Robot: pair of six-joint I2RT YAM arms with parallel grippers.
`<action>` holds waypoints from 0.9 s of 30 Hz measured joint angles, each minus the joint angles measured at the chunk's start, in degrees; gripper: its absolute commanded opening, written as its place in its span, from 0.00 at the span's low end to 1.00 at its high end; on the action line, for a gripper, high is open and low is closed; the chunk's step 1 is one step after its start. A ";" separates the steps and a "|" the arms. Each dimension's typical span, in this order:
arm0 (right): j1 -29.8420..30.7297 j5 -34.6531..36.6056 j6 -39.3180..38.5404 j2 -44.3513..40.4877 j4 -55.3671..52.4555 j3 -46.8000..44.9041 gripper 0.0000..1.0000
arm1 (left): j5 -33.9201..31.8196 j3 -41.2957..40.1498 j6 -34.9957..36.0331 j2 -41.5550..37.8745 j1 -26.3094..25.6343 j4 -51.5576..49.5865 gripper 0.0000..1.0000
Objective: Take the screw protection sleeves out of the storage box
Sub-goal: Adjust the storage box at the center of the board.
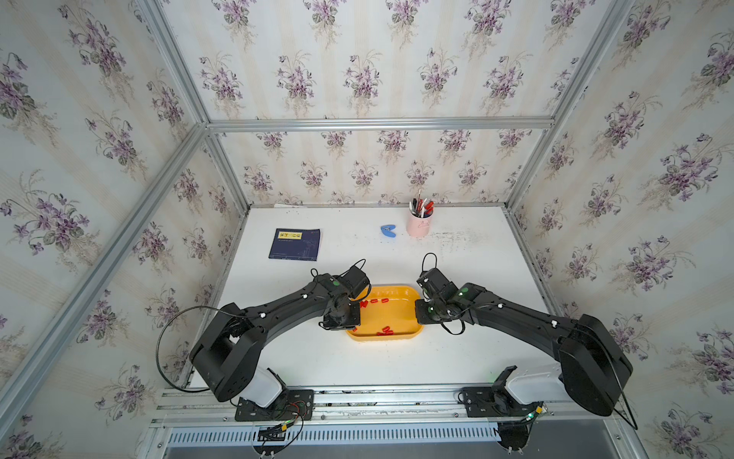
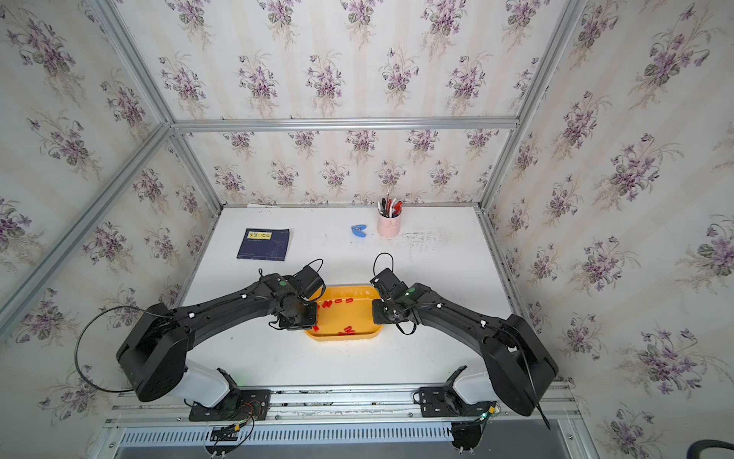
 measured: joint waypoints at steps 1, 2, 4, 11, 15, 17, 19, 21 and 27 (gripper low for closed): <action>-0.09 0.07 -0.02 0.24 -0.35 0.24 0.12 | 0.04 0.52 0.44 0.28 0.07 -0.44 0.16; -0.11 0.31 0.04 0.42 -0.83 0.55 0.09 | 0.13 1.14 0.83 0.57 0.07 -1.03 0.13; -0.11 0.52 0.48 0.66 -1.99 1.36 0.05 | 0.52 2.51 0.87 1.16 0.07 -1.99 0.09; -0.22 0.68 0.37 2.45 -8.52 6.32 0.00 | 5.79 4.48 1.70 2.08 1.60 -3.41 0.07; -0.79 -1.55 -1.25 5.64 -15.10 11.91 0.00 | 11.45 5.86 2.80 3.04 3.45 -6.19 0.06; -1.07 -3.04 -2.16 7.41 -18.29 14.40 0.00 | 15.47 5.90 3.50 3.87 5.25 -7.48 0.06; -1.90 -5.16 -3.06 9.03 -20.68 16.15 0.00 | 19.19 5.97 4.24 4.20 7.17 -8.61 0.06; -3.04 -7.65 -3.56 10.03 -22.43 17.14 0.00 | 22.80 6.82 4.98 4.74 9.20 -10.03 0.07; -6.16 -12.11 -5.81 10.25 -27.63 22.27 0.00 | 29.05 12.17 9.51 7.80 13.46 -15.47 0.07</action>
